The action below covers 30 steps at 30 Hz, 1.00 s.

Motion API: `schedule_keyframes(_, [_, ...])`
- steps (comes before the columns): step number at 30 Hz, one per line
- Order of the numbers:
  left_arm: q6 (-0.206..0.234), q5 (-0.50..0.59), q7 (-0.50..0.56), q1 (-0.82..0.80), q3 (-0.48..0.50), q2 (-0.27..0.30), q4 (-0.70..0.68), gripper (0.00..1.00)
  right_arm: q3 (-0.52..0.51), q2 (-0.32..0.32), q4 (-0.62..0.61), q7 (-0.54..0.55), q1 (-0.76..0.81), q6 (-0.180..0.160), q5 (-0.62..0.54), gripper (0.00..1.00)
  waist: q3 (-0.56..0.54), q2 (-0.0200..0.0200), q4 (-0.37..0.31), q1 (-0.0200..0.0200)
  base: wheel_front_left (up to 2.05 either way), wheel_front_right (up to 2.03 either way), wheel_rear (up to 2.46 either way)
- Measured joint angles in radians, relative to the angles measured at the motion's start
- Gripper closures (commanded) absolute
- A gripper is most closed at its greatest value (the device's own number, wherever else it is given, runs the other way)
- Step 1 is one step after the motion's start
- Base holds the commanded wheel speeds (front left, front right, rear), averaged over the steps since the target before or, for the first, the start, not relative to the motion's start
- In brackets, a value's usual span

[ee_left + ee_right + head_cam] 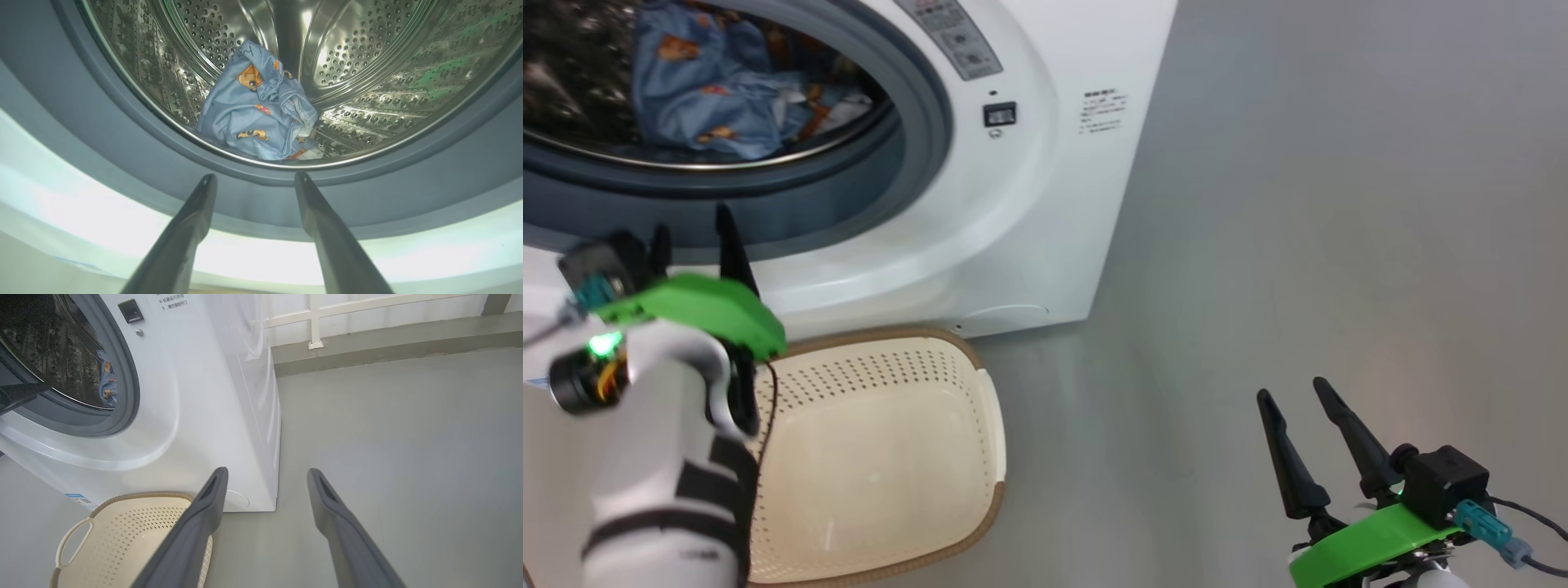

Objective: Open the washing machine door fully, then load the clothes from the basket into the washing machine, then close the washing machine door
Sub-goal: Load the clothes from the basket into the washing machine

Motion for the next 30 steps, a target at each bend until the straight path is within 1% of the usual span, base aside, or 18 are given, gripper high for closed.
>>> schedule_keyframes(6, [-0.027, 0.001, 0.0, 0.156, -0.011, -0.011, -0.116, 0.0, -0.012, 0.001, 0.002, 0.0, 0.021, 0.0, 0.0, 0.0, -0.042, 0.0, 0.024, 0.0, 0.0, 0.0, 0.0])
schedule_keyframes(9, [-0.042, -0.013, 0.0, 0.252, -0.013, -0.019, -0.185, 0.0, -0.013, 0.0, 0.002, 0.0, 0.022, 0.0, 0.0, 0.0, -0.069, 0.0, 0.03, -0.0001, 0.0, 0.0, 0.0])
schedule_keyframes(12, [-0.05, -0.042, 0.0, 0.349, -0.041, -0.018, -0.252, 0.0, -0.016, 0.0, 0.002, 0.0, 0.037, 0.0, -0.001, 0.0, -0.098, 0.0, 0.034, 0.0, 0.0, 0.0, 0.0])
schedule_keyframes(15, [-0.049, -0.081, 0.0, 0.438, -0.09, -0.019, -0.317, 0.0, -0.016, 0.002, 0.005, 0.0, 0.065, 0.0, -0.001, 0.0, -0.128, 0.0, 0.038, 0.0, 0.0, 0.0, 0.0])
schedule_keyframes(19, [-0.03, -0.1, 0.0, 0.538, -0.135, -0.018, -0.422, 0.0, -0.014, 0.001, 0.008, 0.0, 0.08, 0.0, -0.001, 0.0, -0.165, 0.0, 0.043, -0.0001, 0.0, 0.0, 0.0])
schedule_keyframes(21, [-0.029, -0.106, 0.0, 0.583, -0.15, -0.017, -0.479, 0.0, -0.014, 0.0, 0.008, 0.0, 0.08, 0.0, -0.001, 0.0, -0.18, 0.0, 0.044, -0.0001, 0.0, 0.0, 0.0])
schedule_keyframes(27, [-0.027, -0.123, 0.0, 0.691, -0.157, -0.014, -0.615, 0.0, -0.014, -0.002, 0.011, 0.0, 0.093, 0.0, -0.001, 0.0, -0.22, 0.0, 0.047, 0.0, 0.0, 0.0, 0.0])
schedule_keyframes(30, [-0.027, -0.123, 0.0, 0.745, -0.153, -0.011, -0.658, 0.0, -0.013, -0.003, 0.015, 0.0, 0.121, 0.0, -0.001, 0.0, -0.241, 0.0, 0.047, 0.0, 0.0, 0.0, 0.0])
